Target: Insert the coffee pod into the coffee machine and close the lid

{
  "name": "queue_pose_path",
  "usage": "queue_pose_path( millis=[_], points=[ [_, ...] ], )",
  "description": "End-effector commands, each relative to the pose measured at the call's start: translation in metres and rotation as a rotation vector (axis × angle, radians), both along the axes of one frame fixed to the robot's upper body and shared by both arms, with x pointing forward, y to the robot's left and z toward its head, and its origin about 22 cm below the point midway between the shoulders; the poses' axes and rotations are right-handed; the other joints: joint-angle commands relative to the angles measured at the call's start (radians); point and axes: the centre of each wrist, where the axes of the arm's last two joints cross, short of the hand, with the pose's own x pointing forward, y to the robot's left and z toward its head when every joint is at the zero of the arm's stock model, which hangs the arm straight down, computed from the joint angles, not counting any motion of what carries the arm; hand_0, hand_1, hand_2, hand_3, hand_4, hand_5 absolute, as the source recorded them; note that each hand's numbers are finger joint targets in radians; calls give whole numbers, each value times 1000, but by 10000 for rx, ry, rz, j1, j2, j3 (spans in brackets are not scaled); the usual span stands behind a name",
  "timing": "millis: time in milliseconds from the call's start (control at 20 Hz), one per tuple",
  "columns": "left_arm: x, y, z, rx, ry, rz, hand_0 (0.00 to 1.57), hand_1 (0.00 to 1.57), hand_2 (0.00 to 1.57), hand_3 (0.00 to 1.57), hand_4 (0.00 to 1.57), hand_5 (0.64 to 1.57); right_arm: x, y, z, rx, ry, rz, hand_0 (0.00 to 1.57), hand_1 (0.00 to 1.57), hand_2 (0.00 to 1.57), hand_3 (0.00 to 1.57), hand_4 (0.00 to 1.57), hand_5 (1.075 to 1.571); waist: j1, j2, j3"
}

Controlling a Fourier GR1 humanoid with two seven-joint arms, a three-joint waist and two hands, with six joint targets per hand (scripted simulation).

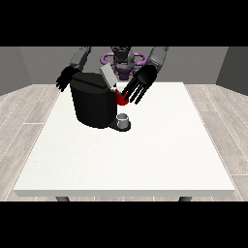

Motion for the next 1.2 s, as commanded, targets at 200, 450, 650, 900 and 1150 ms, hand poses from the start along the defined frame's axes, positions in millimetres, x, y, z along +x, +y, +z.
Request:
queue_pose_path(
  millis=[200, 450, 650, 900, 1150],
  points=[
    [0, -11, -3, 187, 162, -182, 0, 0, 0, 0, 0, 1571, -4, -7, -24, 98, 483, -339, 0, 0, 0, 0, 344, 1571, 403, -384, -3],
    [-4, -9, -28, 144, 686, -418, 0, 0, 0, 0, 0, 1571, -17, -27, -45, -59, 944, -716, 0, 0, 0, 0, 416, 1571, 785, -1058, -4],
    [-2, -32, -37, -691, 1172, -441, 0, 0, 0, 0, 0, 1571, -22, -16, -53, 163, 1396, -564, 0, 0, 0, 0, 381, 1571, 742, -1598, -4],
    [-11, -26, -93, -4101, 2030, -436, 0, 0, 0, 0, 0, 1571, -35, -50, -66, 435, 2004, -1590, 0, 0, 0, 0, 433, 1571, 1694, -2766, -11],
    [-36, -38, -170, -7481, 2864, -671, 0, 0, 0, 0, 0, 1571, -57, -62, -86, 513, 2791, -2161, 0, 0, 0, 0, 370, 1571, 2444, -3795, -17]
  ],
)
